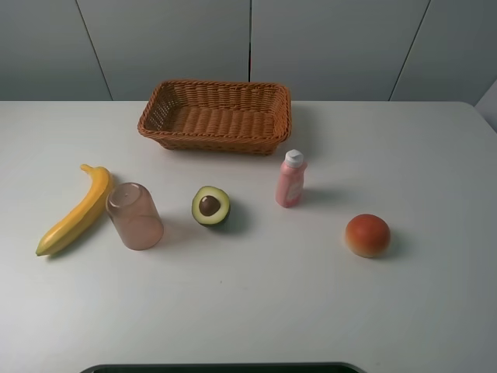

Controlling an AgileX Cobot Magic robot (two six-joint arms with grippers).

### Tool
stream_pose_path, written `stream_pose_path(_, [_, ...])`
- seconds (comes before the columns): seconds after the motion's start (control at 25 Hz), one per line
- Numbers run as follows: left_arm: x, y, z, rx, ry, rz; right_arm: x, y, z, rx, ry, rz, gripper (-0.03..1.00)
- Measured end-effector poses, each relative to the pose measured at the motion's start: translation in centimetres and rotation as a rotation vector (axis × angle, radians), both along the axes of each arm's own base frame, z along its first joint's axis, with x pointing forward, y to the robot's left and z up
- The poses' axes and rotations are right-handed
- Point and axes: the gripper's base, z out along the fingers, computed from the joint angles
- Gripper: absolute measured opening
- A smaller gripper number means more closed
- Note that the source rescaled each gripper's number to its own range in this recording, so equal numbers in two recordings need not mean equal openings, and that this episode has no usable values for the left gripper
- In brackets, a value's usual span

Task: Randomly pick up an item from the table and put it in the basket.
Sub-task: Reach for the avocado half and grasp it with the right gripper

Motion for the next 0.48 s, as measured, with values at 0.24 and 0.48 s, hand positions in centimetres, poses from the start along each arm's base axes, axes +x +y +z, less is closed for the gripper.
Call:
stream_pose_path(0.24, [0.00,0.00,0.00,0.000,0.000,0.000,0.00,0.00,0.00,0.000,0.000,0.000,1.00])
stream_pose_path(0.48, [0.00,0.00,0.00,0.000,0.000,0.000,0.00,0.00,0.00,0.000,0.000,0.000,1.00])
